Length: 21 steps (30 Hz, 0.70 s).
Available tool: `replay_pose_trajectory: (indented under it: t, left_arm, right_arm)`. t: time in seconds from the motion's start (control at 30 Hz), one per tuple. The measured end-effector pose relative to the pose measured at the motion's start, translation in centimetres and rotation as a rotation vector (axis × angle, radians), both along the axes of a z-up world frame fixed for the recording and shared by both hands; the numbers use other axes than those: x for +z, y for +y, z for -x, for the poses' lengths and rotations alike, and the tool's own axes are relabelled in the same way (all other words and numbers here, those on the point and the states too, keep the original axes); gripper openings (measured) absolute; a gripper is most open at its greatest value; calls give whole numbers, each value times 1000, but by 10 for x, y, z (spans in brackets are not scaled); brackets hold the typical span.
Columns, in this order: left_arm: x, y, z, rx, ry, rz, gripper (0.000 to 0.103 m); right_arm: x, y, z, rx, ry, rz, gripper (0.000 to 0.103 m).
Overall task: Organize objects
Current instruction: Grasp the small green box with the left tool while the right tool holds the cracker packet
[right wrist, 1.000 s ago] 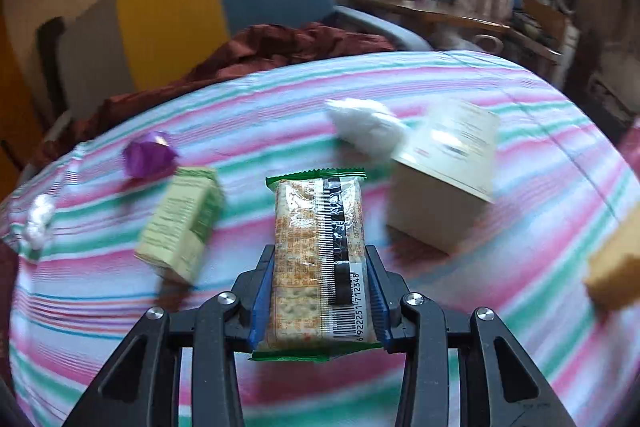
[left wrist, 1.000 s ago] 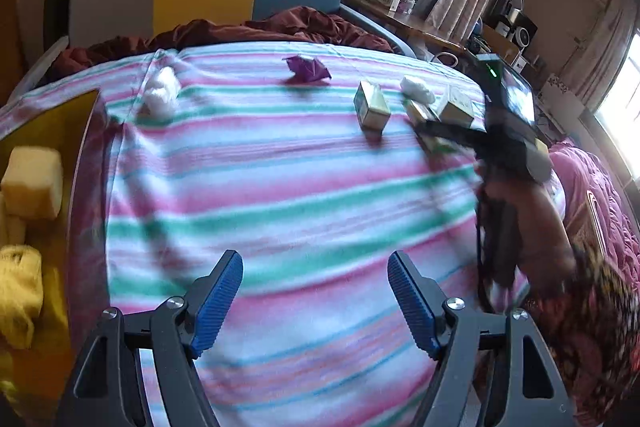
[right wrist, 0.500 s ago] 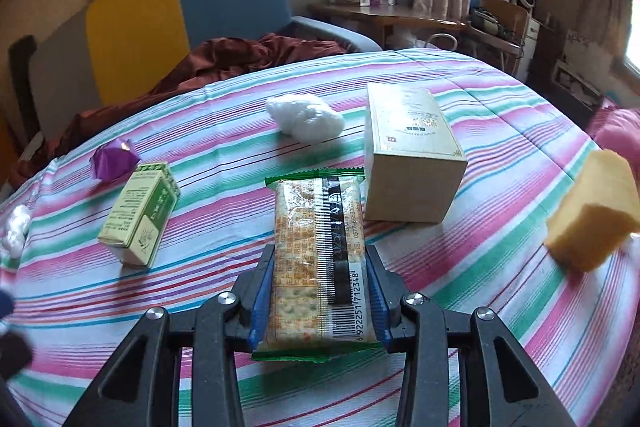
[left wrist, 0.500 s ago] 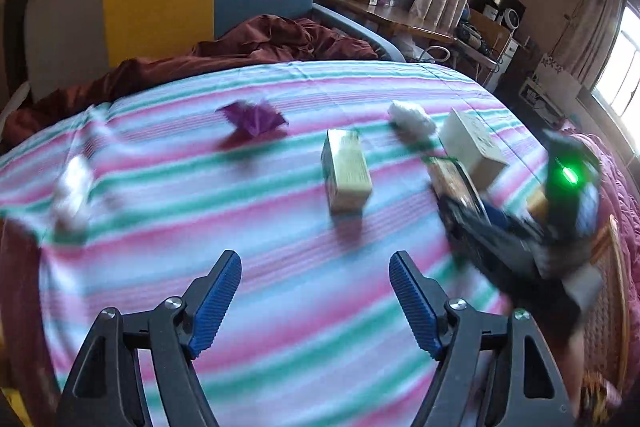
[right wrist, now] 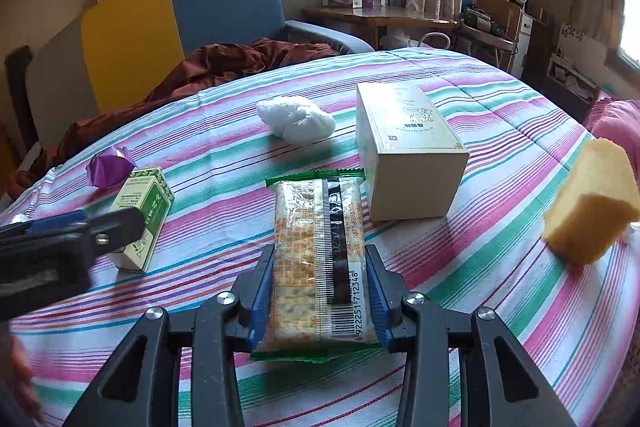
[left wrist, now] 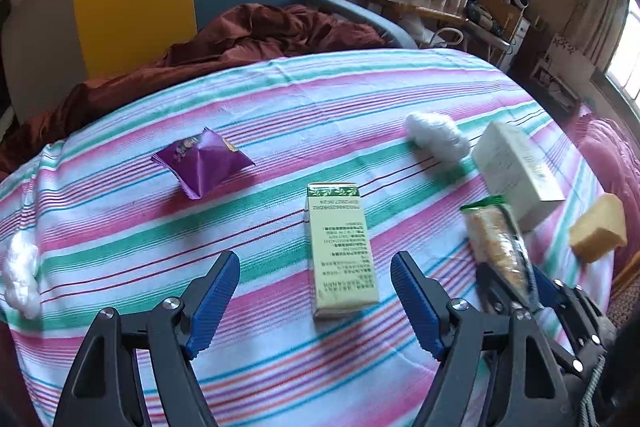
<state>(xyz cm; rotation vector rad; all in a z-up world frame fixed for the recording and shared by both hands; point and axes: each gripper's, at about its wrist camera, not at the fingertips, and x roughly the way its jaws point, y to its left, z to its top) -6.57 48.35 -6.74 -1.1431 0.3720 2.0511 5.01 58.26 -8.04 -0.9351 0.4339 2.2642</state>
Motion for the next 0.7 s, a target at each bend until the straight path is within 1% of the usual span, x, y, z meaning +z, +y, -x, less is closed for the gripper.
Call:
replay_pose_trajectory:
  t: [0.07,0.1,0.13,0.17,0.2,0.23,0.27,0.33,0.57,0.7]
  left_arm:
    - [-6,1,4,17,-4,-6,79]
    - [-8,1,4,22,4,-7,74]
    - [-9,2,4,20,13,-8,68]
    - [-11,1,4,16,29,-8,64]
    - [-13,0,4,13,42,-12,55]
    - [-15,-1,3,9,53,-13,50]
    - [-15,-4,2,7,61,-19,48]
    - [-14,-6,5,5,46,-44,33]
    - [-16,-16,3,-20,35,-71,30]
    - [-13,-29,-7,7,84,-69,30]
  right_arm:
    - [0,0,0,-1,1,-1,42]
    - [0,0,0,-1,1,-2,42]
    - [0,0,0,-1,0,-3,42]
    - [0,0,0,-1,0,-5,42]
    - [0,0,0,-1,0,-7,42]
    - [0,0,0,-1,0,-6,42]
    - [0,0,0,-1,1,-5,42]
    - [0,-1,0,-1,4,-5,42]
    - [0,-2,0,-2,-5,-18,42]
    - [0,-2,2,-2,-11,-26,42]
